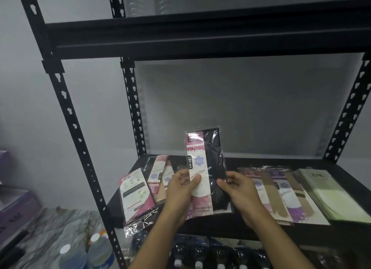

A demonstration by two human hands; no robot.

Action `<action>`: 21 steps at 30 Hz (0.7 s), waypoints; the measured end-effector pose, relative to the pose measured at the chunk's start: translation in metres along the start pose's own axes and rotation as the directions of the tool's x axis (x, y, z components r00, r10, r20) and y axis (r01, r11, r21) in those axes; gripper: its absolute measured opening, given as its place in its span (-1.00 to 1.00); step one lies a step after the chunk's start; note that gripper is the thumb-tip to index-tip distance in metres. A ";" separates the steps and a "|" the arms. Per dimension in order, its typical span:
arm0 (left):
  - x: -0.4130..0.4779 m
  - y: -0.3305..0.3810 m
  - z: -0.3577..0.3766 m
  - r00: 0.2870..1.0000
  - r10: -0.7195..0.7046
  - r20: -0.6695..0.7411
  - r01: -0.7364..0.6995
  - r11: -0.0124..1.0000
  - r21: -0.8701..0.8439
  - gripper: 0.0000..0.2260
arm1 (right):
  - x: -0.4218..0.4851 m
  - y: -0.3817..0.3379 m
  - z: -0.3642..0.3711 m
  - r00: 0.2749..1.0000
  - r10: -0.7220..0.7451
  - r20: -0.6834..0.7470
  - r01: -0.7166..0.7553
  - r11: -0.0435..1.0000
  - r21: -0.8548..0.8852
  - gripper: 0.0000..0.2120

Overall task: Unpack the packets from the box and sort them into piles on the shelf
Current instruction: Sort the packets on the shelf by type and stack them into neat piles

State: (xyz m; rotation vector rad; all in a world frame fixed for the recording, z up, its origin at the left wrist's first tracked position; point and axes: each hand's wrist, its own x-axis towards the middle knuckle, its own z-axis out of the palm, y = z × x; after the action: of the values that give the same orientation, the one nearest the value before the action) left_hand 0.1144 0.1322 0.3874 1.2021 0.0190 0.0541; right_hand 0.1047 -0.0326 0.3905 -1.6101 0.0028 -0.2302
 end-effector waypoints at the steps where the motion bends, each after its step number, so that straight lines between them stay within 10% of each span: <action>1: 0.001 -0.005 0.001 1.000 0.002 -0.027 0.000 0.998 0.061 -0.80 | 0.000 0.006 -0.001 1.000 0.018 -0.010 -0.018 1.000 0.005 -0.86; 11: 0.043 -0.035 0.030 0.999 0.006 0.032 -0.024 0.791 0.611 -0.66 | 0.037 0.035 -0.024 0.968 -0.010 -0.252 -0.100 0.902 -0.420 -0.86; 21: 0.071 -0.079 0.044 0.997 0.042 0.062 -0.073 0.375 0.924 -0.79 | 0.055 0.069 -0.033 0.987 -0.011 -0.160 -0.147 0.345 -0.927 -0.80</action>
State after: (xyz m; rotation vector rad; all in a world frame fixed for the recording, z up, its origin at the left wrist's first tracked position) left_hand 0.1896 0.0662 0.3304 2.3872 -0.0249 0.0948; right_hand 0.1634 -0.0773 0.3310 -2.7865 0.3925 -0.2998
